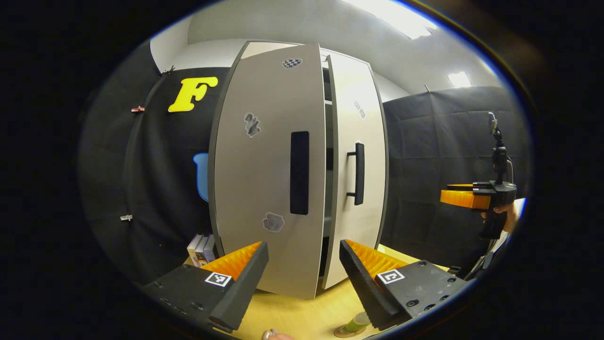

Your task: Grasp the bottle in the cabinet with the left hand and place it on the coaster, then close the right door with the right hand and the left door with the left hand.

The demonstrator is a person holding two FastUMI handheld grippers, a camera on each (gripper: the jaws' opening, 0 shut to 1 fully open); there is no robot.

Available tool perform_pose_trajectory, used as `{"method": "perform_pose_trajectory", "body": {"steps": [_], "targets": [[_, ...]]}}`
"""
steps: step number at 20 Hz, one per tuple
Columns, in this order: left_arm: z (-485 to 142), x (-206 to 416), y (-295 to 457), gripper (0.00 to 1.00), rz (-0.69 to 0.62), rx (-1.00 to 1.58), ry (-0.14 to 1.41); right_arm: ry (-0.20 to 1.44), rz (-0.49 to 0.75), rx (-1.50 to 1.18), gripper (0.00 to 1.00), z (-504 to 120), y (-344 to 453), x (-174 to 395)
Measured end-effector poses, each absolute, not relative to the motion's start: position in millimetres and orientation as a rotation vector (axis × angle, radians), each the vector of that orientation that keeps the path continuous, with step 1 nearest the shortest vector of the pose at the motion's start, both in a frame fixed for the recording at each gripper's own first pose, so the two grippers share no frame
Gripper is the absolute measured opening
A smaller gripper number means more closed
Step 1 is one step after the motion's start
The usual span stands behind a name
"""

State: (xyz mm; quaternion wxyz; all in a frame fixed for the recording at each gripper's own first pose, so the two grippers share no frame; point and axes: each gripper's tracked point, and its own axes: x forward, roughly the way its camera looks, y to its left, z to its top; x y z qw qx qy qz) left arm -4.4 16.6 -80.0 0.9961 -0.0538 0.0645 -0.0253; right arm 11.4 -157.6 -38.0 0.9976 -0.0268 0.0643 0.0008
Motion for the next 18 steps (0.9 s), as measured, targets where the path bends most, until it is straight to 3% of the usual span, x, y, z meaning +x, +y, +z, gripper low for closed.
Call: {"method": "perform_pose_trajectory", "body": {"steps": [1, 3, 18], "targets": [[-76.6, -5.0, 14.5, 0.99, -0.062, -0.111, 0.114, 0.137, -0.003, -0.051, 0.98, -39.8, -159.6, 12.6], [-74.1, -4.9, 18.0, 0.96, -0.057, -0.114, 0.103, 0.148, -0.014, -0.047, 0.98, -43.0, -162.1, 13.9], [-68.5, 0.7, 28.7, 0.98, -0.021, -0.098, 0.093, 0.109, -0.071, -0.033, 0.98, -30.9, -181.6, 16.2]]}}
